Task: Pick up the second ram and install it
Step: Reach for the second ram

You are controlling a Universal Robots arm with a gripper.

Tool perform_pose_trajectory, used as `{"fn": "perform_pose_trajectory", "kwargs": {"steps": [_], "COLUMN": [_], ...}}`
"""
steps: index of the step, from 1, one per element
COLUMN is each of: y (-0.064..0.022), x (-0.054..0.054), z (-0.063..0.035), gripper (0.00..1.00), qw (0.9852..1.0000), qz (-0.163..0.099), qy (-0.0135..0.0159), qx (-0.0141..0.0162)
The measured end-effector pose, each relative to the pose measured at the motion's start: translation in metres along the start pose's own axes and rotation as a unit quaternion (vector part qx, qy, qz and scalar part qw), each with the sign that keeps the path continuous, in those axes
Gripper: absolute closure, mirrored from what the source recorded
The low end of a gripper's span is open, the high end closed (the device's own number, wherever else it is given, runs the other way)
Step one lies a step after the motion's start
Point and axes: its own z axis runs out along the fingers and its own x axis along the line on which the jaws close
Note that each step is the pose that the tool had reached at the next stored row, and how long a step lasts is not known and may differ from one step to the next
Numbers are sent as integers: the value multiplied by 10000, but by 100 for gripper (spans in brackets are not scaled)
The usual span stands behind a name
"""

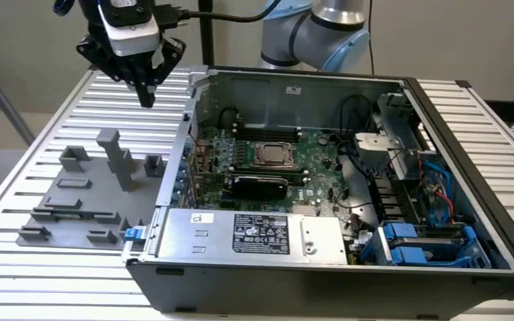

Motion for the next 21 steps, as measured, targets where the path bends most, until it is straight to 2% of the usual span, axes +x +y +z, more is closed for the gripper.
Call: {"fn": "perform_pose_trajectory", "kwargs": {"steps": [11, 21], "y": [-119, -223], "x": [492, 942], "z": [15, 67], "gripper": [100, 100], "qw": [10000, 10000], "qz": [0, 0], "qy": [0, 0], "qx": [5, 6]}}
